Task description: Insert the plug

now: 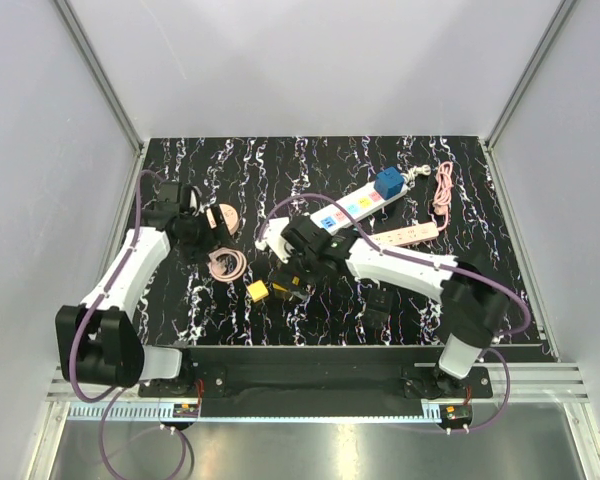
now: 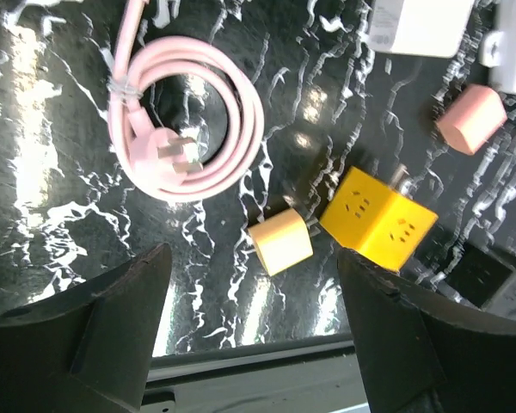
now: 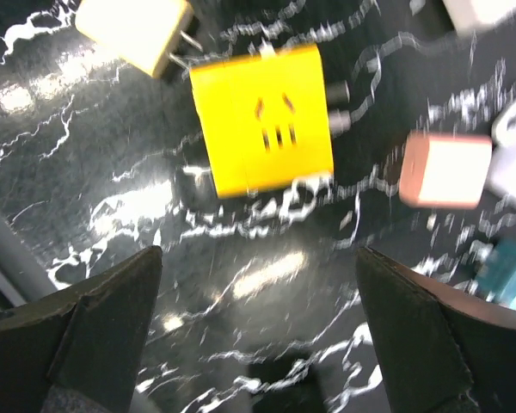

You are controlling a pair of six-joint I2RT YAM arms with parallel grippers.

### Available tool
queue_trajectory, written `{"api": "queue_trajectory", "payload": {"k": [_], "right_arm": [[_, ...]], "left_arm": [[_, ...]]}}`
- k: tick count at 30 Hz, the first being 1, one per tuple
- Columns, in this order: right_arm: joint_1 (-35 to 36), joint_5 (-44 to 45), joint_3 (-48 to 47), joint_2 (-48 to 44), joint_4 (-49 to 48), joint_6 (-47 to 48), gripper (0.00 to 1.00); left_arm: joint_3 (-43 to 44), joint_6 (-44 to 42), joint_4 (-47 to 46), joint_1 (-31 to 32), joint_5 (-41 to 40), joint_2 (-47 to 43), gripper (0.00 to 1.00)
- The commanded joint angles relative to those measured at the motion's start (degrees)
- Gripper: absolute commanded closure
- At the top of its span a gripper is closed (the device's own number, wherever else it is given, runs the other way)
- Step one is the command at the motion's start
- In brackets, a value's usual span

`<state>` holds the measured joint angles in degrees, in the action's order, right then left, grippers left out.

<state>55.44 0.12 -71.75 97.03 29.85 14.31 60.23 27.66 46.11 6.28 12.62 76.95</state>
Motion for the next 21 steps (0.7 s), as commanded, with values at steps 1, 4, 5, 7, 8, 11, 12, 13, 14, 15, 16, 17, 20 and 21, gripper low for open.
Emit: {"api": "queue_trajectory", "payload": {"k": [1, 4, 5, 7, 8, 11, 12, 13, 14, 15, 16, 17, 20, 21], "right_arm": [[0.1, -4.4, -6.1, 4.5, -0.1, 8.3, 0.00], [0.1, -4.4, -9.3, 9.1, 1.0, 10.8, 0.00], [0.1, -4.2, -9.9, 10.2, 1.2, 11.4, 0.00], [0.1, -4.3, -11.6, 12.6, 1.6, 13.3, 0.00], [0.0, -4.3, -11.9, 13.3, 1.8, 14.0, 0.00], [-0.4, -4.3, -13.3, 16.0, 2.3, 15.5, 0.01], [-0.6, -4.3, -13.9, 16.8, 2.6, 15.7, 0.02], [-0.8, -4.6, -14.1, 17.0, 3.2, 15.9, 0.04], [-1.6, -5.0, -14.3, 17.0, 3.4, 16.1, 0.06], [-1.9, -5.5, -14.5, 16.9, 3.4, 16.1, 0.16], [-2.4, -6.9, -14.6, 16.3, 3.4, 16.1, 0.25], [-3.1, -7.5, -14.7, 15.8, 3.5, 16.1, 0.37], [-4.1, -9.1, -14.9, 13.6, 3.7, 15.8, 0.77], [-5.1, -10.5, -14.8, 12.7, 4.1, 15.7, 0.83]], "left_arm": [[-2.3, -1.4, -6.5, -2.1, 8.2, -3.4, 0.18], [-6.3, -0.1, -9.9, -5.6, 14.7, -3.6, 0.18], [-7.5, 0.2, -10.4, -6.3, 15.8, -3.5, 0.18], [-8.4, 0.0, -11.6, -6.3, 16.2, -3.4, 0.18], [-9.0, -0.3, -11.8, -6.3, 16.2, -3.2, 0.18], [-9.7, -1.9, -12.0, -6.3, 15.9, -3.0, 0.18], [-10.0, -2.3, -11.9, -7.5, 15.8, -3.1, 0.19], [-10.0, -2.5, -12.0, -7.5, 15.7, -3.5, 0.19], [-10.2, -3.0, -11.9, -7.8, 15.3, -3.7, 0.18], [-10.3, -3.2, -12.0, -7.7, 15.3, -4.1, 0.18], [-10.2, -3.4, -12.0, -7.8, 15.2, -4.8, 0.18], [-10.0, -3.8, -12.0, -7.9, 15.2, -5.1, 0.18], [-8.8, -4.3, -11.9, -7.9, 16.2, -6.5, 0.19], [-8.5, -4.9, -12.1, -7.9, 18.3, -7.0, 0.19]]}}
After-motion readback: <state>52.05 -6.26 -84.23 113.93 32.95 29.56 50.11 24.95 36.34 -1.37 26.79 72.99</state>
